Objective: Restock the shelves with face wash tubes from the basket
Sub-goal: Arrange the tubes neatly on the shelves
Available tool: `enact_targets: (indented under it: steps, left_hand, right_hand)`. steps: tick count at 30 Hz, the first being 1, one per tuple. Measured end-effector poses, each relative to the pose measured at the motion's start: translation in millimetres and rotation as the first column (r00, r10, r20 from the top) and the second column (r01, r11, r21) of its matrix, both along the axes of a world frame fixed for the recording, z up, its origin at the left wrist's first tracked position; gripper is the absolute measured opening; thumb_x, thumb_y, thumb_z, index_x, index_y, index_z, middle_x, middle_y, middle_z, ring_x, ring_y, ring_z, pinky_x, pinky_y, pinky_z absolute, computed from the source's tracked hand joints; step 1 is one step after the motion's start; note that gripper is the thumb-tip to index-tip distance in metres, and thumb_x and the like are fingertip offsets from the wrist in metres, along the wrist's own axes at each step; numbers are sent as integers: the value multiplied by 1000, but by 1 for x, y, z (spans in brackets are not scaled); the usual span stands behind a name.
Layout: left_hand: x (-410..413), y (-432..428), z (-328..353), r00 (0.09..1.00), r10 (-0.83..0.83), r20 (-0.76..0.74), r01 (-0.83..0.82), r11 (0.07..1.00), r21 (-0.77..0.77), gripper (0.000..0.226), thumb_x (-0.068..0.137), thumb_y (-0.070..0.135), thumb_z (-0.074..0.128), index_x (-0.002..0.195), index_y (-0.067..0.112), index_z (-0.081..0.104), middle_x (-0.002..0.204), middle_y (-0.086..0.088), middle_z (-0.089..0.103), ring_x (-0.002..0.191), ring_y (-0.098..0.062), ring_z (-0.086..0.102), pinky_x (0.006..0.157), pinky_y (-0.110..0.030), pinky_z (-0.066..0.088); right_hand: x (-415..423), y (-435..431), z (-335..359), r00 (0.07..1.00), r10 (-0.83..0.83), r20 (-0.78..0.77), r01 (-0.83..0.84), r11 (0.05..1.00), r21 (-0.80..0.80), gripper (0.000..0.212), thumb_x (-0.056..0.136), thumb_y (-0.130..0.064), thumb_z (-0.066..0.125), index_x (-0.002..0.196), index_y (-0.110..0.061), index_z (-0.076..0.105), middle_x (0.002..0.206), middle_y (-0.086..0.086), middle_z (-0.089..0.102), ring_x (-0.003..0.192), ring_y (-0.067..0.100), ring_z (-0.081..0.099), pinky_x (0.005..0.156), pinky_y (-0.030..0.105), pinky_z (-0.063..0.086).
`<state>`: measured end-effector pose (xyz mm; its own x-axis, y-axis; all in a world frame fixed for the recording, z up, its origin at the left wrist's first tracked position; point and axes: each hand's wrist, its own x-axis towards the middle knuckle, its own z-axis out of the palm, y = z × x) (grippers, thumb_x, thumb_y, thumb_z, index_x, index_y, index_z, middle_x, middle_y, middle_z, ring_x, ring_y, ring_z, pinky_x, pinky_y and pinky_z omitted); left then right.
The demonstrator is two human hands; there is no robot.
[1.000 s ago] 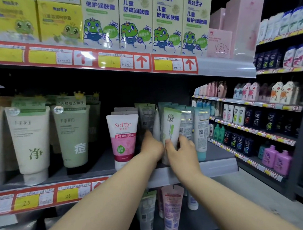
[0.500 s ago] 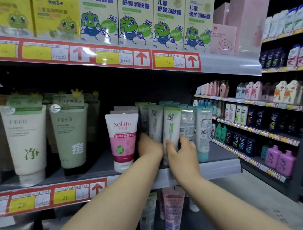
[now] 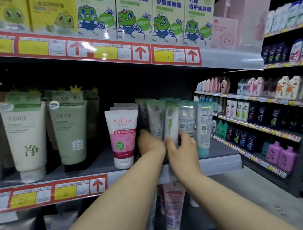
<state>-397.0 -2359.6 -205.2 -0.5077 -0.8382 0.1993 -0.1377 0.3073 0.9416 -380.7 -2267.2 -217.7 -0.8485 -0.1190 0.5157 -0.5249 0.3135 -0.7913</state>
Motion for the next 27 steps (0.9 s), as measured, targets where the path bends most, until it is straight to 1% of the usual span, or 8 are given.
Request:
enact_targets:
  steps: [4, 7, 11, 15, 17, 20, 22, 27]
  left_hand:
    - [14, 6, 2, 998, -36, -44, 33, 997, -64, 36, 81, 12, 64, 115, 6, 53, 119, -14, 62, 112, -32, 58, 93, -37, 48]
    - [29, 14, 4, 977, -171, -130, 156, 981, -116, 35, 82, 2, 55, 117, 8, 59, 117, -10, 64, 110, -25, 60, 91, -28, 46]
    - [40, 20, 9, 896, -403, -187, 399, 915, -59, 32, 80, 2, 60, 108, 15, 68, 106, -7, 70, 101, -22, 64, 88, -32, 52]
    - [41, 20, 10, 871, -456, -180, 461, 887, -19, 30, 80, 6, 66, 108, 17, 69, 103, -7, 71, 97, -20, 65, 84, -29, 53]
    - [43, 20, 11, 862, -474, -178, 482, 876, 2, 34, 81, 5, 63, 112, 18, 68, 106, -6, 71, 99, -20, 65, 88, -32, 53]
    - [45, 19, 10, 845, -496, -202, 513, 857, 41, 37, 81, 2, 58, 112, 20, 68, 107, -6, 71, 101, -21, 66, 92, -36, 53]
    - [48, 20, 11, 833, -511, -214, 533, 844, 60, 37, 83, 2, 55, 113, 20, 67, 107, -4, 70, 101, -19, 65, 93, -32, 52]
    - [54, 18, 12, 810, -545, -218, 571, 817, 76, 39, 86, 5, 51, 119, 21, 63, 113, -3, 69, 104, -18, 63, 95, -32, 50]
  right_hand:
    - [9, 0, 4, 999, 0, 42, 0, 1000, 21, 30, 94, -28, 47, 112, -4, 53, 115, 19, 54, 108, 35, 50, 92, 40, 42]
    - [15, 1, 11, 995, 5, 103, -5, 1000, 3, 26, 93, -23, 44, 109, -4, 53, 113, 18, 59, 106, 34, 53, 89, 40, 44]
    - [19, 4, 17, 983, 41, 179, -39, 999, -10, 25, 91, -20, 43, 109, -6, 52, 110, 16, 60, 102, 34, 55, 82, 37, 43]
    - [21, 6, 21, 971, 75, 229, -64, 996, -59, 27, 90, -20, 48, 113, -8, 52, 106, 9, 61, 98, 28, 56, 76, 31, 40]
    - [20, 5, 23, 964, 91, 249, -75, 995, -70, 33, 88, -21, 50, 120, -11, 50, 110, 6, 61, 101, 25, 57, 81, 30, 43]
    - [19, 1, 25, 965, 90, 246, -88, 996, -23, 40, 87, -25, 52, 125, -12, 51, 119, 10, 59, 110, 28, 56, 95, 39, 46]
    - [17, -1, 27, 962, 92, 258, -99, 995, 17, 40, 87, -28, 52, 124, -13, 53, 121, 14, 58, 113, 31, 55, 98, 43, 45]
    - [16, 0, 31, 953, 74, 294, -94, 994, 55, 44, 87, -31, 52, 129, -19, 51, 124, 17, 47, 113, 33, 53, 103, 39, 42]
